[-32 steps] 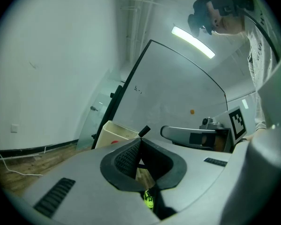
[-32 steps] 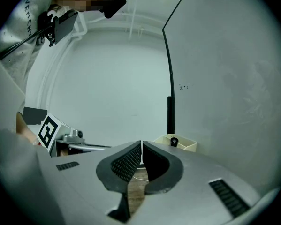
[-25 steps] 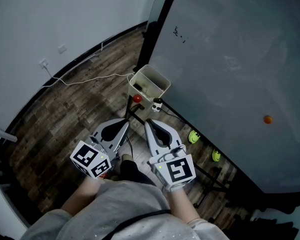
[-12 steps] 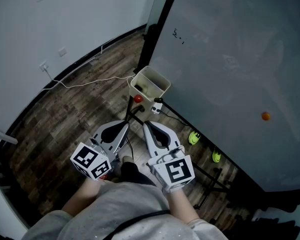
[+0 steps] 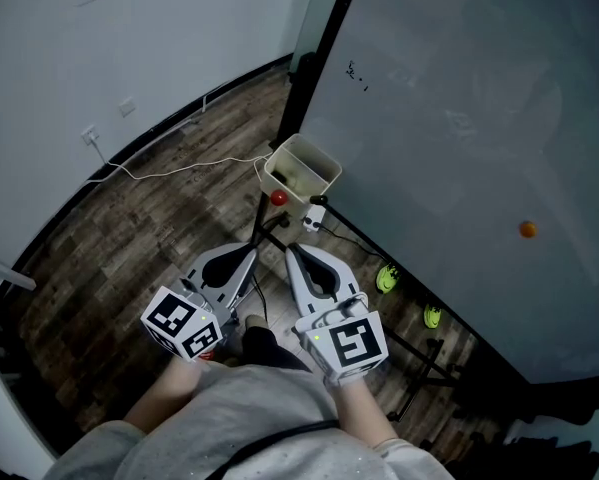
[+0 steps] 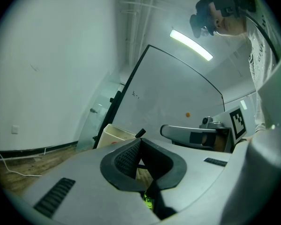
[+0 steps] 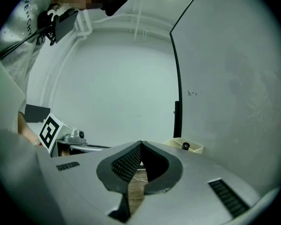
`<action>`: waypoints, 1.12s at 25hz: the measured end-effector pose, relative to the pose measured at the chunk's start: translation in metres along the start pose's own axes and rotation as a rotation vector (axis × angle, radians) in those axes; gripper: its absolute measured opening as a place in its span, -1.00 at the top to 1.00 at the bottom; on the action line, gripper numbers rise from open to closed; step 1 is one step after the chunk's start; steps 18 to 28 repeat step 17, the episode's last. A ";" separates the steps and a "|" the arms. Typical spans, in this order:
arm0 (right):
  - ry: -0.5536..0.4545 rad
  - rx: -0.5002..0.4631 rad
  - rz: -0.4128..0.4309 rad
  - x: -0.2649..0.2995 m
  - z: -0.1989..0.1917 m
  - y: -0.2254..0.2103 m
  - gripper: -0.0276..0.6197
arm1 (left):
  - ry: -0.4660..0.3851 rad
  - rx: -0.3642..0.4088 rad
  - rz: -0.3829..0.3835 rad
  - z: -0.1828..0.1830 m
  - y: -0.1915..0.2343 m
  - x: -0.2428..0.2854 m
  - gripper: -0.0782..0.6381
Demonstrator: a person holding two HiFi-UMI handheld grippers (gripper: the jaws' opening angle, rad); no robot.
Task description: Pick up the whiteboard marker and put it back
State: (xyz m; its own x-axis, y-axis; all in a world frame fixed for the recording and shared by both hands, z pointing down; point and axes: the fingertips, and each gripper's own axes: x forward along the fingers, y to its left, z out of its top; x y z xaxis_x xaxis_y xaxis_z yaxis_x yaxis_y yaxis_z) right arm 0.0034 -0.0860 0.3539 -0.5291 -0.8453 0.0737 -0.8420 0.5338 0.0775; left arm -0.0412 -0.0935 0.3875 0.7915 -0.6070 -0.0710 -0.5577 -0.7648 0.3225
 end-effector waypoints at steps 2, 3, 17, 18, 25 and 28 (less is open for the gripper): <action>0.001 -0.001 -0.001 0.000 0.001 0.001 0.86 | -0.001 0.001 0.000 0.001 0.000 -0.002 0.75; 0.000 0.000 -0.001 0.000 0.001 0.002 0.86 | -0.002 0.002 0.000 0.001 0.000 -0.002 0.75; -0.005 -0.007 0.002 -0.004 0.008 0.007 0.86 | -0.021 0.013 -0.015 0.006 -0.005 -0.006 0.75; -0.005 -0.007 0.002 -0.004 0.008 0.007 0.86 | -0.021 0.013 -0.015 0.006 -0.005 -0.006 0.75; -0.005 -0.007 0.002 -0.004 0.008 0.007 0.86 | -0.021 0.013 -0.015 0.006 -0.005 -0.006 0.75; -0.005 -0.007 0.002 -0.004 0.008 0.007 0.86 | -0.021 0.013 -0.015 0.006 -0.005 -0.006 0.75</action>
